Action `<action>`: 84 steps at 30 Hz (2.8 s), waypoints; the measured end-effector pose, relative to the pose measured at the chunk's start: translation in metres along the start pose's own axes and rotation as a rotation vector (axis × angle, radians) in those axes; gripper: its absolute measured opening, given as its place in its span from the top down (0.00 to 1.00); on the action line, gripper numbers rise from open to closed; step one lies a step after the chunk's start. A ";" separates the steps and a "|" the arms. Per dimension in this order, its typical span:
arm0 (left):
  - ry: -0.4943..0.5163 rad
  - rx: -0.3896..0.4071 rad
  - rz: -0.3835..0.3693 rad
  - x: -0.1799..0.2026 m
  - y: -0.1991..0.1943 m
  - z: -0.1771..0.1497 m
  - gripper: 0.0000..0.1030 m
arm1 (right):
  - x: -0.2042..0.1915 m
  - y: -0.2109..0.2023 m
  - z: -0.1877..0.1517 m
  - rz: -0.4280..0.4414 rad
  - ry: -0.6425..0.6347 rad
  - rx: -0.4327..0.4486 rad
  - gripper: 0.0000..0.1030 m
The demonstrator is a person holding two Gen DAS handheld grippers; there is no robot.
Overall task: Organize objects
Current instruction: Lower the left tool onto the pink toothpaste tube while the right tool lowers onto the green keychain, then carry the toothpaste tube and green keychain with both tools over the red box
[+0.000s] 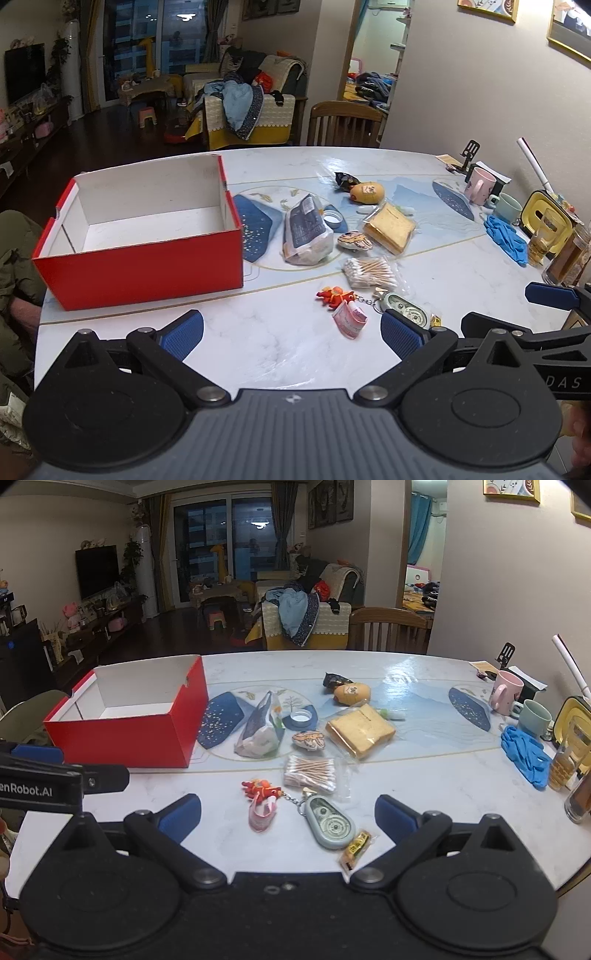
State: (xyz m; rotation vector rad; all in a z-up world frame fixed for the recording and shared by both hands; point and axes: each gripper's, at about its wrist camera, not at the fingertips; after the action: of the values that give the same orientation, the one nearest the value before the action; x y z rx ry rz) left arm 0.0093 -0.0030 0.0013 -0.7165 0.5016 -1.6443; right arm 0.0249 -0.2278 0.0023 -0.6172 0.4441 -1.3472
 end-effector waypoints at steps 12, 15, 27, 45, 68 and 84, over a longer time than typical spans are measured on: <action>0.010 -0.035 -0.017 0.013 0.035 0.013 0.00 | 0.026 0.026 0.006 -0.012 -0.011 -0.032 0.04; 0.007 -0.049 -0.013 0.012 0.054 0.018 0.00 | 0.041 0.043 0.005 -0.035 -0.013 -0.059 0.07; 0.074 -0.189 -0.025 0.035 0.155 -0.003 0.00 | 0.066 0.118 -0.015 0.021 -0.169 -0.202 0.13; 0.084 -0.290 0.005 0.050 0.221 -0.013 0.02 | 0.052 0.196 -0.018 0.219 -0.451 -0.289 0.30; 0.103 -0.286 0.069 0.055 0.211 -0.010 0.70 | 0.052 0.208 -0.007 0.337 -0.393 -0.323 0.52; -0.059 -0.204 0.093 0.035 0.172 -0.005 0.75 | 0.064 0.174 0.013 0.383 -0.405 -0.235 0.52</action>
State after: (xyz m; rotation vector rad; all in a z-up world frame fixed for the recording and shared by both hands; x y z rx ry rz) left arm 0.1251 -0.0707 -0.1121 -0.8762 0.6574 -1.4946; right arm 0.1762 -0.2702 -0.0964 -0.9255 0.3674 -0.7857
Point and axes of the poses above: each gripper's, at about its wrist camera, not at the fingertips, and y roughly the way its jaws point, x to its right, z to its top, and after that the axes turned 5 degrees about -z, right-handed
